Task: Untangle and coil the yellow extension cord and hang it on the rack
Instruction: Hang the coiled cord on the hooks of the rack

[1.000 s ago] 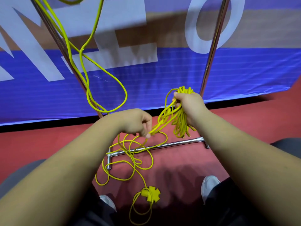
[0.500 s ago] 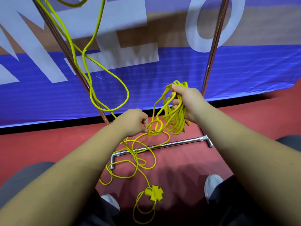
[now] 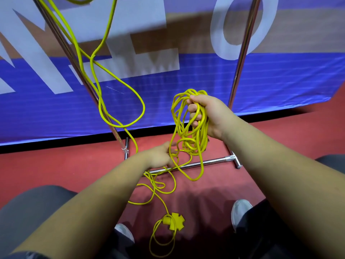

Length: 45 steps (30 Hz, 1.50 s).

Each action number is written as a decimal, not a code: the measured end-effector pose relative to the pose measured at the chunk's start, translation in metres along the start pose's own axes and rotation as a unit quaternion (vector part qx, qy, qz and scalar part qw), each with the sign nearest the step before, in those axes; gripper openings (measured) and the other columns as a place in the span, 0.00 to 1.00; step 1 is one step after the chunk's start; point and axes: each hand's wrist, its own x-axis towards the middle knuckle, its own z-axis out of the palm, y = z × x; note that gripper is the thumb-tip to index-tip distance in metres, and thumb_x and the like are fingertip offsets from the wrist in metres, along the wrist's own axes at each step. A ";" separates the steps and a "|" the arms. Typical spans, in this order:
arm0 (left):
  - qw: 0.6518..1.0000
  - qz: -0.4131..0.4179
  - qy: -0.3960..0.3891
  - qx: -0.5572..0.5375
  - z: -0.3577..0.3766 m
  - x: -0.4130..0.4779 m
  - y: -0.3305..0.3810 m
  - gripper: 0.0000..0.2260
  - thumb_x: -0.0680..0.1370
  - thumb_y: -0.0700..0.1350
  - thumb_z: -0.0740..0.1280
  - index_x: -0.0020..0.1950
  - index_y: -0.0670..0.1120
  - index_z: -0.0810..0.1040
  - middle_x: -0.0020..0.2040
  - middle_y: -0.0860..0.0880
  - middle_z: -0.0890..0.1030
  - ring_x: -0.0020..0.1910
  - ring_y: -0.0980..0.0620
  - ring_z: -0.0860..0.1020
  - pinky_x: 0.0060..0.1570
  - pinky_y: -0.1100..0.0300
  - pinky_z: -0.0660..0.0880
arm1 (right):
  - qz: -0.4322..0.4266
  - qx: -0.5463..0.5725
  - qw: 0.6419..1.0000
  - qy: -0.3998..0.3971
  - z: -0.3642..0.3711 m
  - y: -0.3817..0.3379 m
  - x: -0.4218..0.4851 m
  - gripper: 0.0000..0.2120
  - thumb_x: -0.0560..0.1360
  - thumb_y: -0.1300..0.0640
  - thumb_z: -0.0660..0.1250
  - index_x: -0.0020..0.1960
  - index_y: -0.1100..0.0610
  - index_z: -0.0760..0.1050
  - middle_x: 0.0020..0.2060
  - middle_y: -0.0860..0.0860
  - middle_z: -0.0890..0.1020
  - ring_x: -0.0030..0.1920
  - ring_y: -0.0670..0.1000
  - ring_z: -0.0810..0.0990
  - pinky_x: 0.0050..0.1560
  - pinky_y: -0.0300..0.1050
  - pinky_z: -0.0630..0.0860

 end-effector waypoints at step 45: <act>0.949 0.163 -0.031 -0.268 0.000 -0.027 0.024 0.06 0.83 0.33 0.66 0.53 0.43 0.79 0.55 0.46 0.86 0.55 0.51 0.85 0.55 0.54 0.83 | -0.005 -0.060 0.998 0.036 -0.016 -0.004 -0.014 0.07 0.81 0.56 0.61 0.45 0.57 0.74 0.29 0.48 0.68 0.20 0.46 0.59 0.22 0.39 0.57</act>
